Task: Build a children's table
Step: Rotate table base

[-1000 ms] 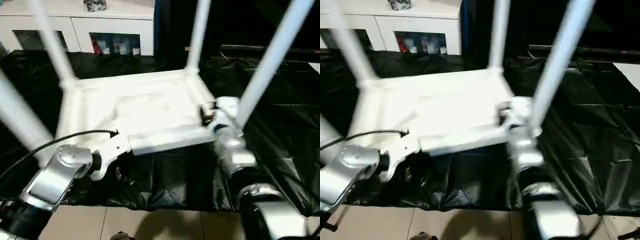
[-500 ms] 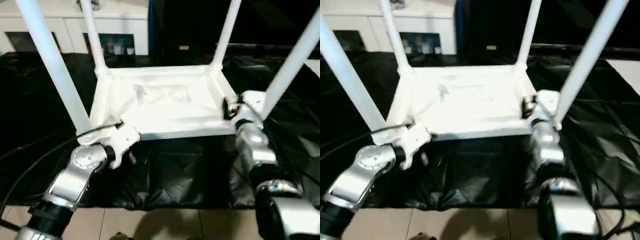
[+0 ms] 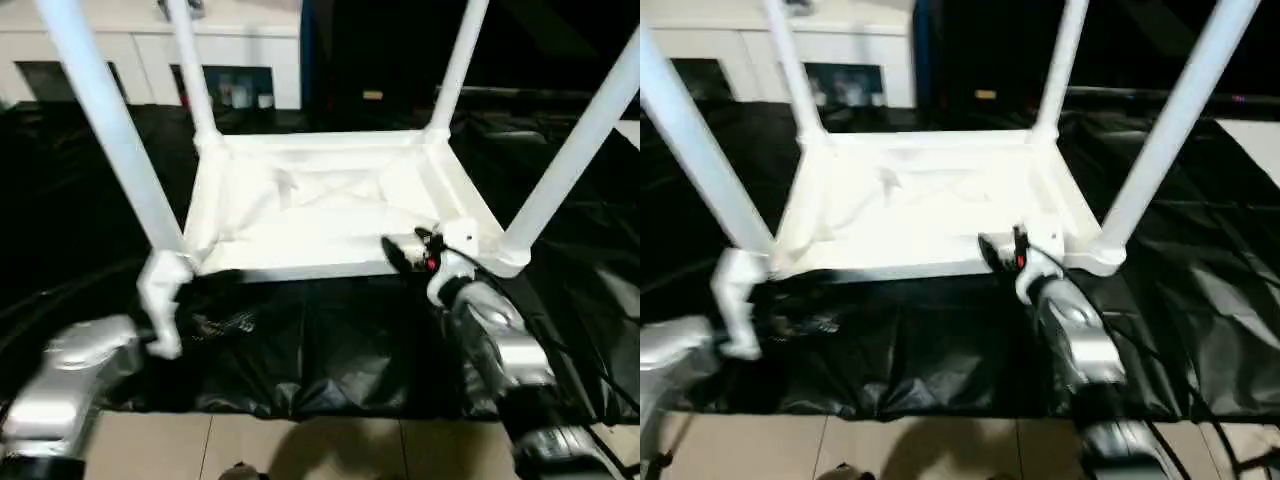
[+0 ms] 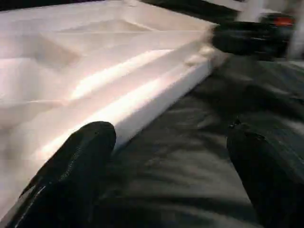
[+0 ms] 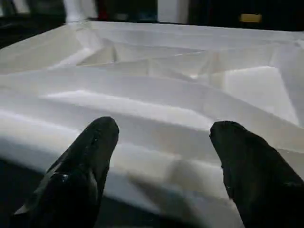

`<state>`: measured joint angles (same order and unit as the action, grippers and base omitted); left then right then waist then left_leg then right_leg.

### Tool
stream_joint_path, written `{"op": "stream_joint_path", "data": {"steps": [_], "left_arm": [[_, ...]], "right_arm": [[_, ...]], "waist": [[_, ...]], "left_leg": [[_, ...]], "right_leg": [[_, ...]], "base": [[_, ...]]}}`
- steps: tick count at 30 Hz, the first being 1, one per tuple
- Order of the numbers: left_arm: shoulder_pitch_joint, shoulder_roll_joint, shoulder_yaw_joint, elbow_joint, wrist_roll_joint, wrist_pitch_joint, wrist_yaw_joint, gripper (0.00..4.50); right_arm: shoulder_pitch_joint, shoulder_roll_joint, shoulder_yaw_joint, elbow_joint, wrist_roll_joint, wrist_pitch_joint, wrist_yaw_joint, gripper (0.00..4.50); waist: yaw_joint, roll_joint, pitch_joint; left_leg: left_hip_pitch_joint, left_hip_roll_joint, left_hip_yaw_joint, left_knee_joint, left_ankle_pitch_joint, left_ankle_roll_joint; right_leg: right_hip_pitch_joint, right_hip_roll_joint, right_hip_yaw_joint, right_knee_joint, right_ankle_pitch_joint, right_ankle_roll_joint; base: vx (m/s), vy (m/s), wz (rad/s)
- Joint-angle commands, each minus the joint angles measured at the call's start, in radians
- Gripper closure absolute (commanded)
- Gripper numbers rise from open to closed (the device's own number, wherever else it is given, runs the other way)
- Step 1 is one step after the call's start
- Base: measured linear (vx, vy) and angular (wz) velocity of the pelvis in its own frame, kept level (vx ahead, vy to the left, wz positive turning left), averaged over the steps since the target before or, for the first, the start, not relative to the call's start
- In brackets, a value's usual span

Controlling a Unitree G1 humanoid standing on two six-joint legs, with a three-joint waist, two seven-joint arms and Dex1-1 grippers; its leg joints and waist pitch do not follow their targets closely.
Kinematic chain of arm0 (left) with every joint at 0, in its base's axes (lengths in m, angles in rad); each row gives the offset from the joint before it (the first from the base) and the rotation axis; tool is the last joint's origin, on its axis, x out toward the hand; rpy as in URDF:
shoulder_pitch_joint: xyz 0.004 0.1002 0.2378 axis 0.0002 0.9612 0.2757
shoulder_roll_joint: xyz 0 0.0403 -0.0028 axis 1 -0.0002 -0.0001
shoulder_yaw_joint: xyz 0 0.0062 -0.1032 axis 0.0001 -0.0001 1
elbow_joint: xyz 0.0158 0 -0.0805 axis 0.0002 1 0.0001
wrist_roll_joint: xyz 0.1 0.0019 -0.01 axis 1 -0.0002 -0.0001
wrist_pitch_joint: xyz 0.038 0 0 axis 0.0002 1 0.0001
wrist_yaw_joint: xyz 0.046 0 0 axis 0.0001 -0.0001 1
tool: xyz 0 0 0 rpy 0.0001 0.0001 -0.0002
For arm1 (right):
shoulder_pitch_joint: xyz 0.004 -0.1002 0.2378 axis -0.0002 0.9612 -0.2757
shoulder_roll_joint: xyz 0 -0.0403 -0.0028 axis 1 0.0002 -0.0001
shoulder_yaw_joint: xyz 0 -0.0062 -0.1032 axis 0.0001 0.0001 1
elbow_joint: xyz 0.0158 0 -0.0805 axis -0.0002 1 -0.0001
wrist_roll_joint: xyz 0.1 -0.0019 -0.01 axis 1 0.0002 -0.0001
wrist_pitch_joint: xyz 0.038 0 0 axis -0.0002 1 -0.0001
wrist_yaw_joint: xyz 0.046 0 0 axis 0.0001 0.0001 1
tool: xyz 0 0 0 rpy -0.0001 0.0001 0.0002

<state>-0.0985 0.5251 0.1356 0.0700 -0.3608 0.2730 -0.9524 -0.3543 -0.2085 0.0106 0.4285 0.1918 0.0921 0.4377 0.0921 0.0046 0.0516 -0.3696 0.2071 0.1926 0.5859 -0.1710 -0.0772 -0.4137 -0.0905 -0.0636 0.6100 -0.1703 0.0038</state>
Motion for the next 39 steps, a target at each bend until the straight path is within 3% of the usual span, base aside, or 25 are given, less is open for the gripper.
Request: {"op": "stream_joint_path", "data": {"steps": [1,3,5,14,18,25,31,35,39], "left_arm": [[-0.02,0.014,0.033,0.018,-0.015,-0.018,0.002,0.12],[-0.038,0.044,0.086,0.067,-0.029,-0.023,0.028,0.12],[-0.041,0.063,0.097,0.079,-0.043,-0.016,0.035,0.12],[-0.028,0.121,0.146,0.118,-0.092,0.037,-0.067,0.12],[-0.009,0.168,0.161,0.137,-0.125,0.048,-0.113,0.12],[-0.06,0.144,0.176,0.207,-0.082,-0.015,-0.047,0.12],[-0.122,0.115,0.159,0.28,-0.029,-0.112,0.035,0.12],[-0.223,0.041,0.108,0.365,0.029,-0.209,0.093,0.12],[-0.276,-0.01,0.082,0.395,0.018,-0.235,0.062,0.12]], "right_arm": [[0.015,-0.024,0.003,-0.053,0.008,0.04,0.017,0.94],[0.07,-0.073,0.008,-0.145,0.01,0.102,0.041,0.94],[0.094,-0.102,0.009,-0.189,-0.012,0.128,0.041,0.94],[0.196,-0.217,-0.033,-0.351,0.017,0.242,0.099,0.94],[0.226,-0.241,-0.034,-0.401,0.029,0.288,0.109,0.94],[0.2,-0.199,-0.023,-0.39,0.007,0.314,0.048,0.94],[0.164,-0.167,-0.039,-0.335,-0.017,0.319,-0.021,0.94],[0.107,-0.131,-0.038,-0.217,-0.058,0.273,-0.089,0.94],[0.067,-0.109,-0.036,-0.139,-0.067,0.249,-0.119,0.94]], "waist": [[-0.004,0.016,-0.05],[0.0,0.014,-0.049],[0.0,0.017,-0.049],[-0.003,0.018,-0.054],[-0.003,0.017,-0.05],[-0.003,0.018,-0.047],[-0.001,0.014,-0.051],[0.0,0.014,-0.054],[0.001,0.014,-0.062]], "left_leg": [[0.024,0.013,-0.018,-0.085,-0.442,-0.031],[0.027,0.01,-0.017,-0.083,-0.446,-0.027],[0.022,0.01,-0.02,-0.085,-0.437,-0.028],[0.019,0.014,-0.019,-0.083,-0.398,-0.016],[0.02,0.011,-0.019,-0.083,-0.411,-0.016],[0.029,0.013,-0.022,-0.083,-0.445,-0.028],[0.027,0.011,-0.026,-0.084,-0.435,-0.038],[0.027,0.01,-0.024,-0.081,-0.411,-0.047],[0.018,0.012,-0.023,-0.079,-0.347,-0.046]], "right_leg": [[0.029,-0.037,0.035,-0.099,-0.477,-0.101],[0.029,-0.033,0.035,-0.106,-0.495,-0.082],[0.032,-0.035,0.035,-0.103,-0.495,-0.079],[0.035,-0.035,0.037,-0.093,-0.412,-0.116],[0.034,-0.035,0.035,-0.097,-0.438,-0.119],[0.024,-0.037,0.034,-0.107,-0.497,-0.103],[0.029,-0.041,0.034,-0.103,-0.488,-0.096],[0.029,-0.042,0.035,-0.098,-0.439,-0.12],[0.044,-0.043,0.037,-0.081,-0.32,-0.146]], "base": [[0.0,0.0,0.0],[0.0,0.0,0.0],[0.0,0.0,0.0],[0.0,0.0,0.0],[0.0,0.0,0.0],[0.0,0.0,0.0],[0.0,0.0,0.0],[0.0,0.0,0.0],[0.0,0.0,0.0]]}}
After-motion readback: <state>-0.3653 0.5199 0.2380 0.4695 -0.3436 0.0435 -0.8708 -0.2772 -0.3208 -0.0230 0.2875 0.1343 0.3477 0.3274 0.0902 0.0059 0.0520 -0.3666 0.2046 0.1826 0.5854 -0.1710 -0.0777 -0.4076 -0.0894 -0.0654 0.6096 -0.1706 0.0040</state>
